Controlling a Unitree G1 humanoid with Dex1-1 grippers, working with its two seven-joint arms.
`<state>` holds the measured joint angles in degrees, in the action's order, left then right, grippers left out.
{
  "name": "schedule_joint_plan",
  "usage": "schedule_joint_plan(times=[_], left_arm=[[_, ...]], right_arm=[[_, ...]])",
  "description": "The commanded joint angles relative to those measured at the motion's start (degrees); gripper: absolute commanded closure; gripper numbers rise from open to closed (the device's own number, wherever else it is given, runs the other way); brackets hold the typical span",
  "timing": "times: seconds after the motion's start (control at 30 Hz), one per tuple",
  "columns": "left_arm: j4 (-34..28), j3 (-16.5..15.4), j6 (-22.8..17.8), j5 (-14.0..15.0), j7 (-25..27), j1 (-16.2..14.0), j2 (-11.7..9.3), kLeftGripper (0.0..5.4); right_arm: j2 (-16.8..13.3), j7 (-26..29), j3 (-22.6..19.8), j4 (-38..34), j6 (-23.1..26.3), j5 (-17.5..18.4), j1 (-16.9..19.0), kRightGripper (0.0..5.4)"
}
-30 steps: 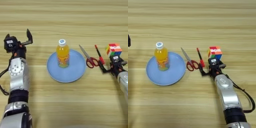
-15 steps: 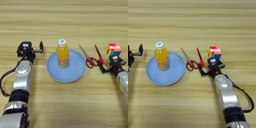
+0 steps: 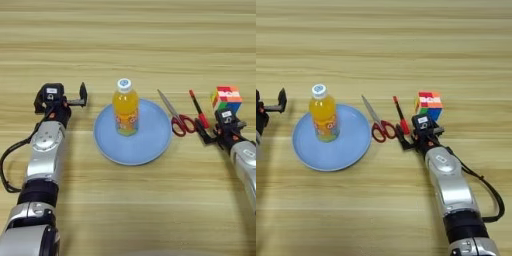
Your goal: Move the objects on the table
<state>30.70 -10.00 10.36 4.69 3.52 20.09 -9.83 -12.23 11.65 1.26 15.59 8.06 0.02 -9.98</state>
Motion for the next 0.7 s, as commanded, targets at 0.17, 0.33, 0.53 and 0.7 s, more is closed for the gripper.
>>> schedule_joint_plan(times=[0.17, 0.33, 0.53, 0.7], left_arm=[[0.3, 0.1, -0.8, -0.4, -0.2, 0.2, -0.5, 0.0], [0.4, 0.1, -0.7, -0.4, -0.3, 0.3, -0.4, 0.0], [0.5, 0.1, -0.6, -0.3, -0.3, 0.3, -0.3, 0.0], [0.6, 0.1, -0.4, -0.3, -0.3, 0.4, -0.3, 0.0]], right_arm=[[-0.1, 0.0, 1.3, 2.2, 2.4, -1.2, 2.4, 1.92], [-0.1, 0.2, 1.7, 1.8, 2.5, -1.1, 2.6, 2.43], [-0.2, 0.3, 1.8, 1.9, 2.5, -0.9, 2.6, 3.03], [-0.1, 0.7, 1.7, 2.0, 2.5, -0.5, 2.6, 3.55]])
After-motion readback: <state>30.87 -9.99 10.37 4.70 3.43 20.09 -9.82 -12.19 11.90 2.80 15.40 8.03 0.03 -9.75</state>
